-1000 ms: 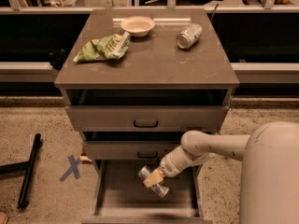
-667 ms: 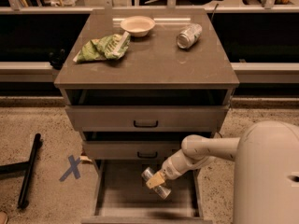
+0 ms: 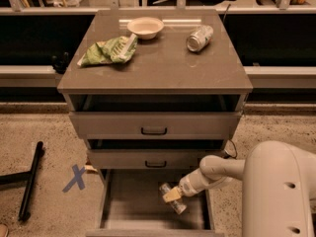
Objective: Place redbull can into bottom drawer
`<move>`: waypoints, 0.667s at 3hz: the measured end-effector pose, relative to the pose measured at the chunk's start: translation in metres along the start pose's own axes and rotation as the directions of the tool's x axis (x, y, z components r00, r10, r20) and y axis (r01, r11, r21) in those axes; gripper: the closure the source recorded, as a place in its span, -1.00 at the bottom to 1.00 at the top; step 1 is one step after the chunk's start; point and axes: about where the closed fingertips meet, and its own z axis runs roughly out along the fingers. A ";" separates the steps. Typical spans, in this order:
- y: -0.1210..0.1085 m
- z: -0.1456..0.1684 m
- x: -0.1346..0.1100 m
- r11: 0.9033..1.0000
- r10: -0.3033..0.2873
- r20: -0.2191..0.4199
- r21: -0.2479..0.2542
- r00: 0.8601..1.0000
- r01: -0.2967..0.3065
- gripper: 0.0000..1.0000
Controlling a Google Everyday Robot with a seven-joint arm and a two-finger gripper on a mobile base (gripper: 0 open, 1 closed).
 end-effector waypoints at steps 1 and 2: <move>-0.031 0.023 0.001 1.000 0.006 0.043 -0.011 0.999 -0.005 1.00; -0.054 0.044 -0.001 1.000 0.004 0.063 -0.022 0.998 -0.003 1.00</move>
Offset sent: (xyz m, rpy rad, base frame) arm 0.0592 -0.0107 -0.0948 0.0773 -0.0465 -0.0385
